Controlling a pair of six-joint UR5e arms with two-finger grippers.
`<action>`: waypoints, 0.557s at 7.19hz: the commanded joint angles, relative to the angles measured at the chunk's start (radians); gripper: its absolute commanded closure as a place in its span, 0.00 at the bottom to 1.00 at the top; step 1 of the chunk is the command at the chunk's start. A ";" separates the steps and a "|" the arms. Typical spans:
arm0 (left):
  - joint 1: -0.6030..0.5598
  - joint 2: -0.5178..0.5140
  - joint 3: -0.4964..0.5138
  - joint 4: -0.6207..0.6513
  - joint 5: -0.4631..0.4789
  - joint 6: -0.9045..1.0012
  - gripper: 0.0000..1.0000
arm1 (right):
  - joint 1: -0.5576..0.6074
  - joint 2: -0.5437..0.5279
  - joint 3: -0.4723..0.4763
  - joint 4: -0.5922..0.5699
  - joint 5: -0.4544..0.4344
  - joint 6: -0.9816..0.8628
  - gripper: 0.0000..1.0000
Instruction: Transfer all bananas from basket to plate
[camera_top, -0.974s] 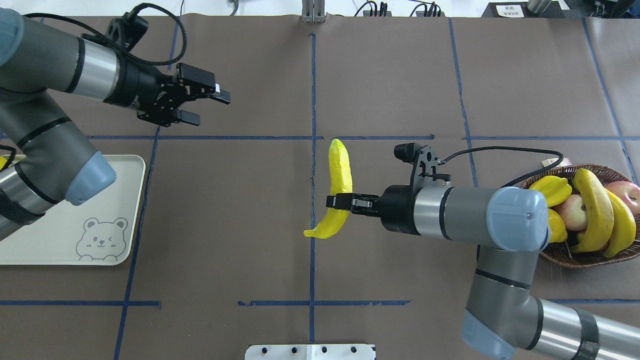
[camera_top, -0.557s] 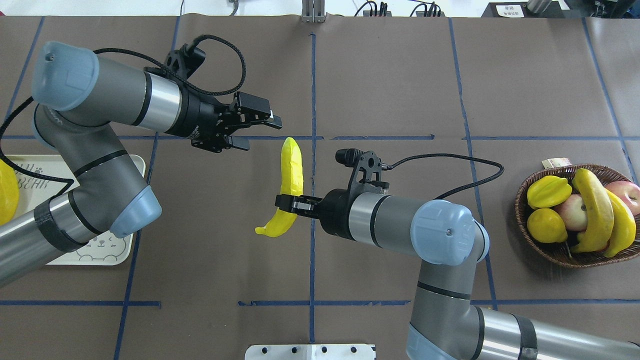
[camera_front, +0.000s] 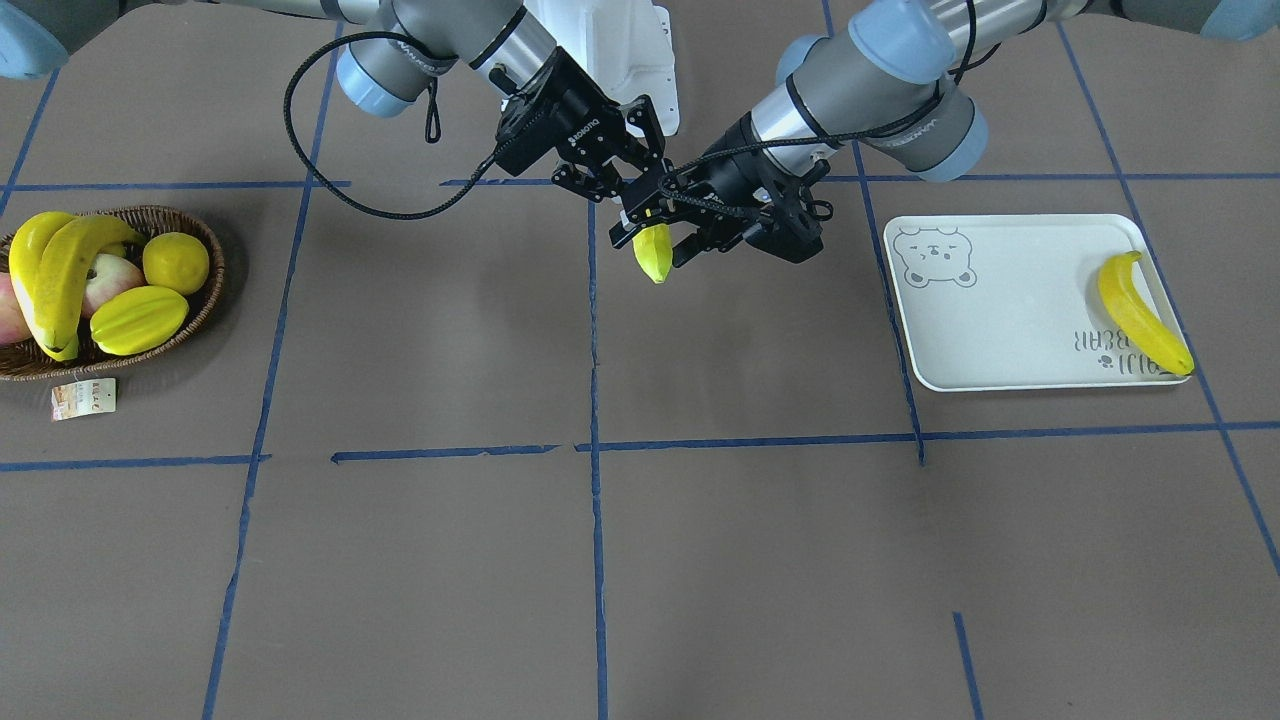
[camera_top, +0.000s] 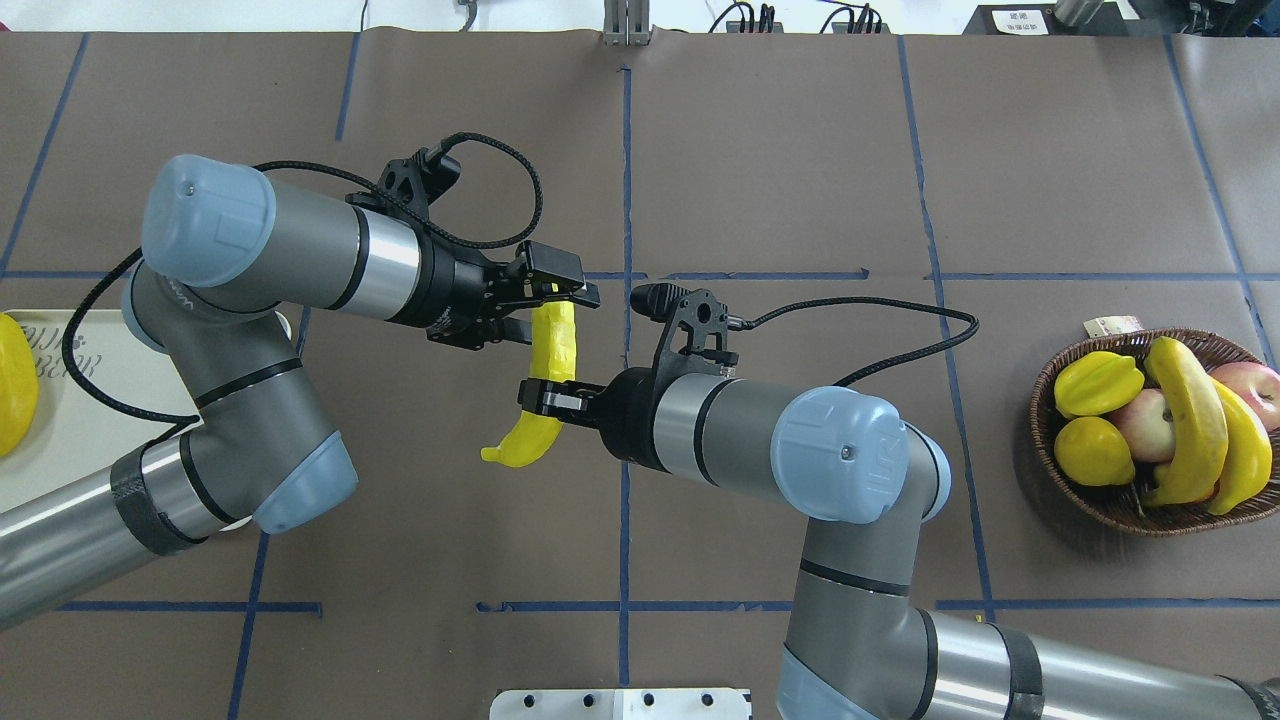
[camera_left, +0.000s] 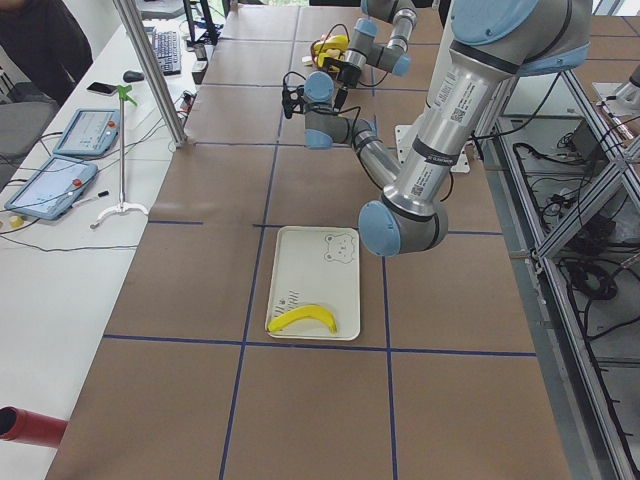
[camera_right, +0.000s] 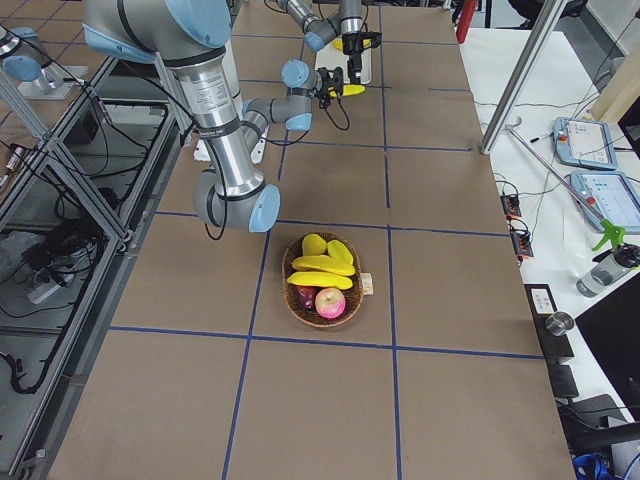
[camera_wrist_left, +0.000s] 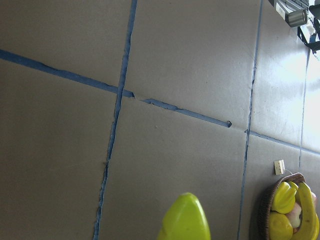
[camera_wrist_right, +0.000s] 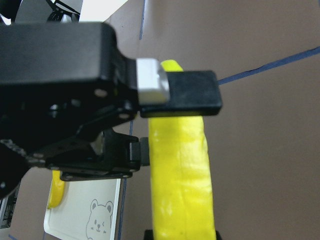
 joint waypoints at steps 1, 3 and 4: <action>0.004 0.001 -0.003 0.002 0.003 0.000 0.39 | 0.000 0.000 -0.007 -0.002 0.001 0.006 0.92; 0.004 0.004 -0.003 0.002 0.003 0.000 0.62 | 0.000 0.000 -0.010 -0.002 -0.001 0.006 0.91; 0.004 0.010 -0.006 0.002 0.004 0.000 0.86 | 0.001 0.000 -0.010 -0.002 0.001 0.006 0.90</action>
